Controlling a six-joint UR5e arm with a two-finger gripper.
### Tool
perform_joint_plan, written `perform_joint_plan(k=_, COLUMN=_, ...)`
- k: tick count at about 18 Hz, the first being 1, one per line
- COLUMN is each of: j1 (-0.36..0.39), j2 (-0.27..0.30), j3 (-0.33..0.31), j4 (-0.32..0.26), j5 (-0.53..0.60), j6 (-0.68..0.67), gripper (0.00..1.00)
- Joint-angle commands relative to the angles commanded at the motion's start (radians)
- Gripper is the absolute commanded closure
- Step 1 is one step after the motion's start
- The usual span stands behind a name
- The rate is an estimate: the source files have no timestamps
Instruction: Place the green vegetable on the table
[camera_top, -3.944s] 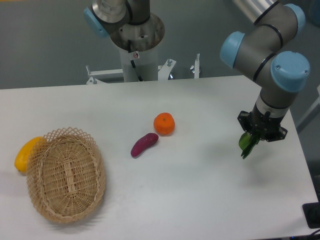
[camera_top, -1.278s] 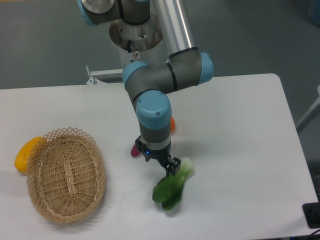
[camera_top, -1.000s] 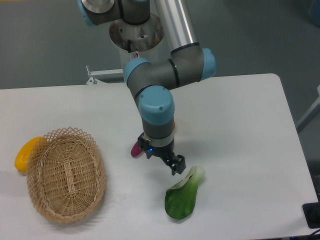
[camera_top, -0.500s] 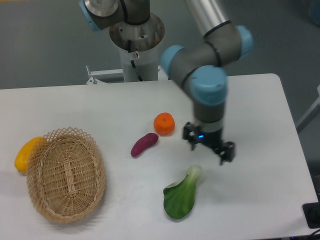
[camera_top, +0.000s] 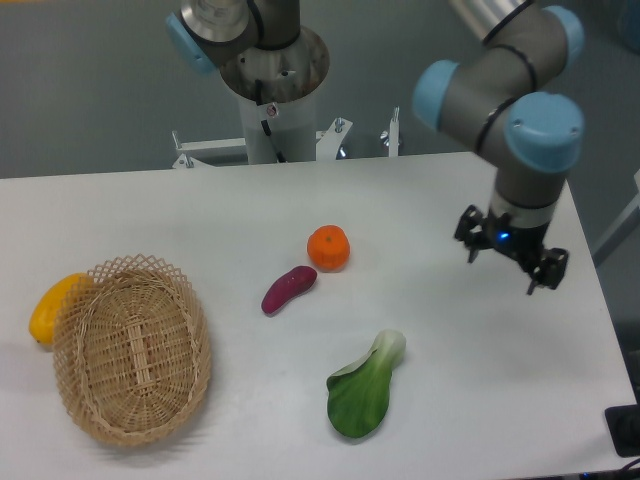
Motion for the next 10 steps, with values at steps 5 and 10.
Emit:
perform_joint_plan(k=5, j1=0.044, j2=-0.008, j3=0.011, j4=-0.002, j5=-0.006, j6=0.078, gripper=0.0)
perform_joint_plan(k=10, j1=0.049, j2=-0.009, j3=0.009, j4=0.0, j5=-0.008, j6=0.078, gripper=0.0)
